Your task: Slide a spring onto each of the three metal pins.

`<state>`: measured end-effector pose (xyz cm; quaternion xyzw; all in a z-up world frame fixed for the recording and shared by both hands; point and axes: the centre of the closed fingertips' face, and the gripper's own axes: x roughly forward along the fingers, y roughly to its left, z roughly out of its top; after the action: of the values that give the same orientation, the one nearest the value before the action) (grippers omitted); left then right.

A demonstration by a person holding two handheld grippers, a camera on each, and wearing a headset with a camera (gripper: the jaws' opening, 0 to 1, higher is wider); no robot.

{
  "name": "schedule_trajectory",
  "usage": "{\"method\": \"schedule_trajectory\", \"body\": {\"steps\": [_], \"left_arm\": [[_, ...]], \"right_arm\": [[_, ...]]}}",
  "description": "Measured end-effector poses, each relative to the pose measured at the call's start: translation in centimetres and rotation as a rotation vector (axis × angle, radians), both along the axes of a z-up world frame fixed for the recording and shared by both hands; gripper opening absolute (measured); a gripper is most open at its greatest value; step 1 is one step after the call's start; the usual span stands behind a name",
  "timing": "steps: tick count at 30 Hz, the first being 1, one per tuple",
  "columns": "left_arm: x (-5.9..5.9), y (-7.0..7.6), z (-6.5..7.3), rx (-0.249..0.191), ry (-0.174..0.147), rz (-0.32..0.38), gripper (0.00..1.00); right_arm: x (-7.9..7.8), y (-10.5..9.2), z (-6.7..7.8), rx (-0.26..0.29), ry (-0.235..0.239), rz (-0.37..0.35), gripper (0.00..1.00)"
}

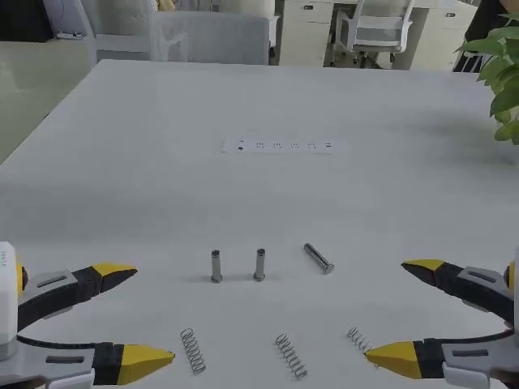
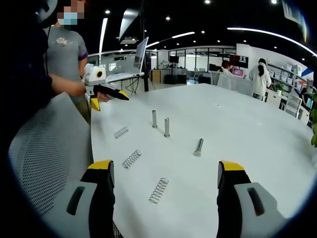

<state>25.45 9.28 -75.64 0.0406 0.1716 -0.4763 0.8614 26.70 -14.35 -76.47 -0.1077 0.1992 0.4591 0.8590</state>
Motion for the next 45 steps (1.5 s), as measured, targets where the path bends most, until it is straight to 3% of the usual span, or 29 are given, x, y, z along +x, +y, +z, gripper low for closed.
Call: {"method": "schedule_trajectory", "body": {"steps": [15,32,39,45], "left_arm": [[-0.1,0.1,-0.4,0.008,0.016,0.002,0.72],[0.3,-0.4,-0.5,-0.005,0.013,-0.001,0.72],[0.1,-0.2,-0.5,-0.006,0.011,0.003,0.71],[-0.2,-0.3,-0.5,-0.009,0.010,0.004,0.70]], "right_arm": [[-0.1,-0.2,-0.6,-0.005,0.020,0.001,0.85],[1.0,-0.7,-0.7,-0.012,0.029,-0.024,0.83],[2.1,-1.0,-0.5,-0.046,0.028,-0.027,0.81],[4.1,-0.3,-0.3,-0.086,0.016,-0.011,0.79]]}}
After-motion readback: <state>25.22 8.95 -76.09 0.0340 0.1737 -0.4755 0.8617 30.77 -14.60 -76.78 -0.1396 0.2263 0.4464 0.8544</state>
